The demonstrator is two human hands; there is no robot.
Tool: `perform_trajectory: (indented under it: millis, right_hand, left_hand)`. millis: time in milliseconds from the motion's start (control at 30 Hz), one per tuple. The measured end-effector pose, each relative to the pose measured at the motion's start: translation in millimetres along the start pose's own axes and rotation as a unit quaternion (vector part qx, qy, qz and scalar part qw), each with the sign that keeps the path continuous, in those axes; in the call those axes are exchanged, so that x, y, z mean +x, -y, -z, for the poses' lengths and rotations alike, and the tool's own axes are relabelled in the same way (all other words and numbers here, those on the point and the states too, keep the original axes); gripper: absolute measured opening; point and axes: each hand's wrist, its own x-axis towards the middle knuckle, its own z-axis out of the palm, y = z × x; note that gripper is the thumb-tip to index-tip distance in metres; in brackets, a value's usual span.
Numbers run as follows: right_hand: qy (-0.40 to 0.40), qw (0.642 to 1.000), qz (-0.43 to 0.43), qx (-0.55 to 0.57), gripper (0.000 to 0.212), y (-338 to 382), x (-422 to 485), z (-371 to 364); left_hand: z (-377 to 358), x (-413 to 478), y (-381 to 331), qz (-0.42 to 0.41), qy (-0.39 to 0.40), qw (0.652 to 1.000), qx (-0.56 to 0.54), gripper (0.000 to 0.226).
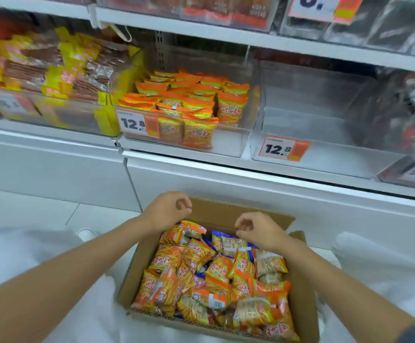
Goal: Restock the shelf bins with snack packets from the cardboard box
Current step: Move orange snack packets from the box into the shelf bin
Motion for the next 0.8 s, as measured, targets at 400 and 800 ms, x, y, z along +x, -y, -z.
perform_trajectory:
  millis: [400, 800]
  right_hand:
    - [0.167, 0.981, -0.072, -0.065, 0.034, -18.1, 75.9, -139.0]
    - [0.078, 0.969, -0.013, 0.233, 0.042, 27.1, 33.8, -48.0]
  left_hand:
    - [-41.2, 0.6, 32.6, 0.087, 0.044, 0.994, -0.042, 0.01]
    - [-38.0, 2.1, 15.1, 0.118, 0.078, 0.98, -0.138, 0.07]
